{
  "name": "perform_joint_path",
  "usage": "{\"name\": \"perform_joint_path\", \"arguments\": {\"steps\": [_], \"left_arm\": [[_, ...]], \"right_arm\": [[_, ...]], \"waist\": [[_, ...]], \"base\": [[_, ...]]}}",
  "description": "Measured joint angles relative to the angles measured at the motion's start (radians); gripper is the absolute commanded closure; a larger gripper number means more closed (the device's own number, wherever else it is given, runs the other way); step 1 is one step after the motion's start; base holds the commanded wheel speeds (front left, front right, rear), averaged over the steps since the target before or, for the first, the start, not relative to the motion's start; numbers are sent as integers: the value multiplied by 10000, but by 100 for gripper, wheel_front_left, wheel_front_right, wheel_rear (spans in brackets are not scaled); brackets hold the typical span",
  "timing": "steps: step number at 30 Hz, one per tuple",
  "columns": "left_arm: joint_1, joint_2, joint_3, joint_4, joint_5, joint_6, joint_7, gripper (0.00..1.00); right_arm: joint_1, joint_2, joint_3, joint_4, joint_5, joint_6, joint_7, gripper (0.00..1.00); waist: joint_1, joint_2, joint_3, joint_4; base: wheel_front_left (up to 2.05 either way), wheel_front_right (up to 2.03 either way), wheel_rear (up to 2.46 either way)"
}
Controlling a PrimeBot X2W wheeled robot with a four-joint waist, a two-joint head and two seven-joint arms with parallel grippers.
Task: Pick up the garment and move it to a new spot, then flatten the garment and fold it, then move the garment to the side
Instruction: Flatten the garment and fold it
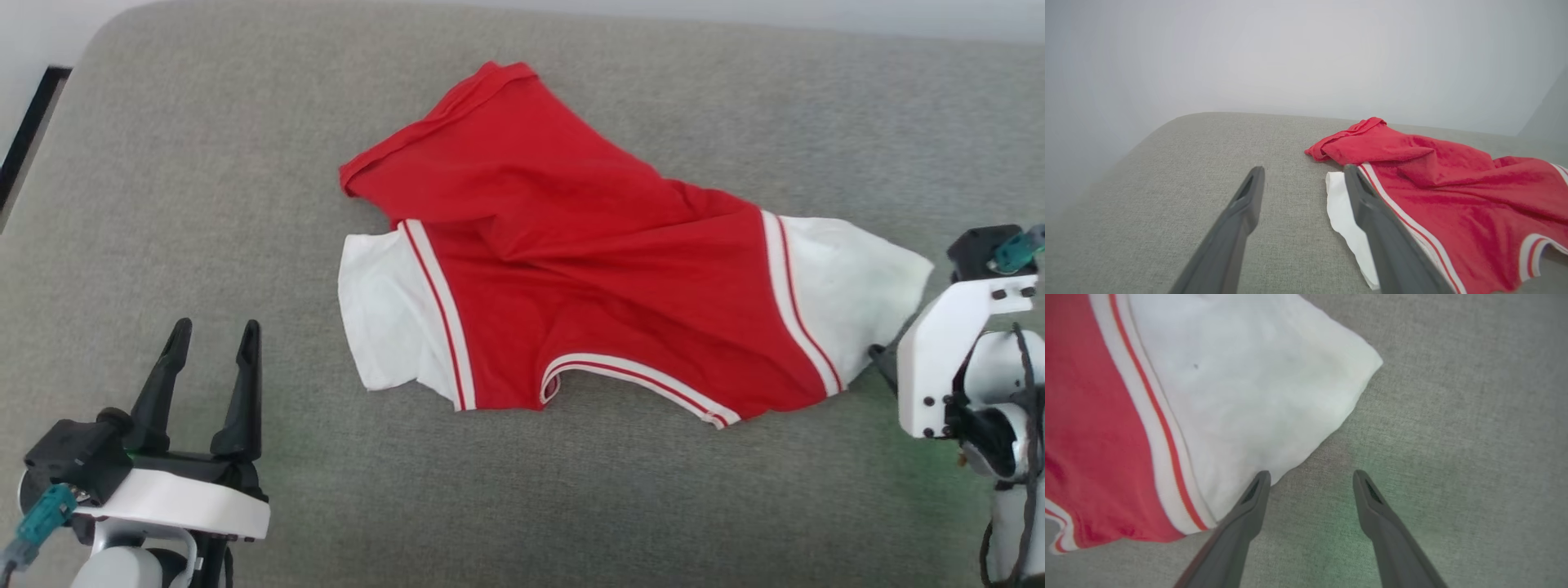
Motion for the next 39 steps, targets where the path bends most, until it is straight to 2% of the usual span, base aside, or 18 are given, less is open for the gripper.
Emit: {"name": "perform_joint_path", "arguments": {"steps": [5,9,10,11,13,16,20,22,25,27,30,31,33,36,39], "left_arm": [[-2,-512,320,-176,368,-119,0,0],[-81,-512,58,-407,286,-136,0,0],[-80,-493,0,-433,228,-150,0,0],[-76,-472,-36,-445,205,-150,0,0],[-76,-405,-171,-499,171,-148,0,0],[-95,-23,-660,-679,173,-150,0,0],[-645,1379,-2150,-913,224,-159,0,0],[-1216,2476,-3494,-955,117,-157,-2,0],[-2246,4140,-6055,-539,-33,-159,10,0],[-3274,4748,-7448,-297,-514,-159,134,0],[-4935,5110,-9285,-73,-1237,-159,309,0],[-4935,5110,-9285,-73,-1237,-159,309,0],[-5946,5317,-10519,274,-1561,-159,646,0],[-7554,5179,-11954,819,-2359,-161,1147,0],[-7904,4939,-11961,1174,-2495,-157,1793,0]], "right_arm": [[-225,403,-525,-17,-598,-2,924,0],[-380,543,-686,-33,-855,-2,1212,0],[-407,558,-719,-38,-890,-2,1212,4],[-436,575,-736,-42,-897,-4,1212,55],[-463,579,-719,-50,-905,-4,1216,100],[-471,637,-704,-35,-880,-2,1212,100],[-434,665,-798,-44,-813,-2,1208,100],[-442,673,-788,-86,-786,-2,1208,100],[-526,690,-729,-134,-729,-2,1204,100],[-609,704,-640,-169,-719,-2,1191,100],[-686,702,-487,-251,-719,-4,1197,100],[-686,702,-487,-251,-719,-4,1197,100],[-790,711,-418,-314,-725,-4,1225,100],[-1037,767,-276,-403,-803,-4,1281,100],[-1170,807,-215,-458,-867,-2,1310,100]], "waist": [[0,0,348,311],[0,0,563,501],[0,0,596,536],[0,0,625,560],[0,0,666,585],[0,0,652,606],[0,0,610,676],[0,0,648,670],[0,0,756,622],[0,0,861,590],[0,0,1021,537],[0,0,1021,537],[0,0,1150,501],[0,0,1417,409],[0,0,1573,352]], "base": [[0,0,0],[0,0,0],[0,0,0],[0,0,0],[0,0,0],[0,0,0],[0,0,0],[0,0,0],[0,0,0],[0,0,0],[0,0,0],[0,0,0],[0,0,0],[0,0,0],[0,0,0]]}}
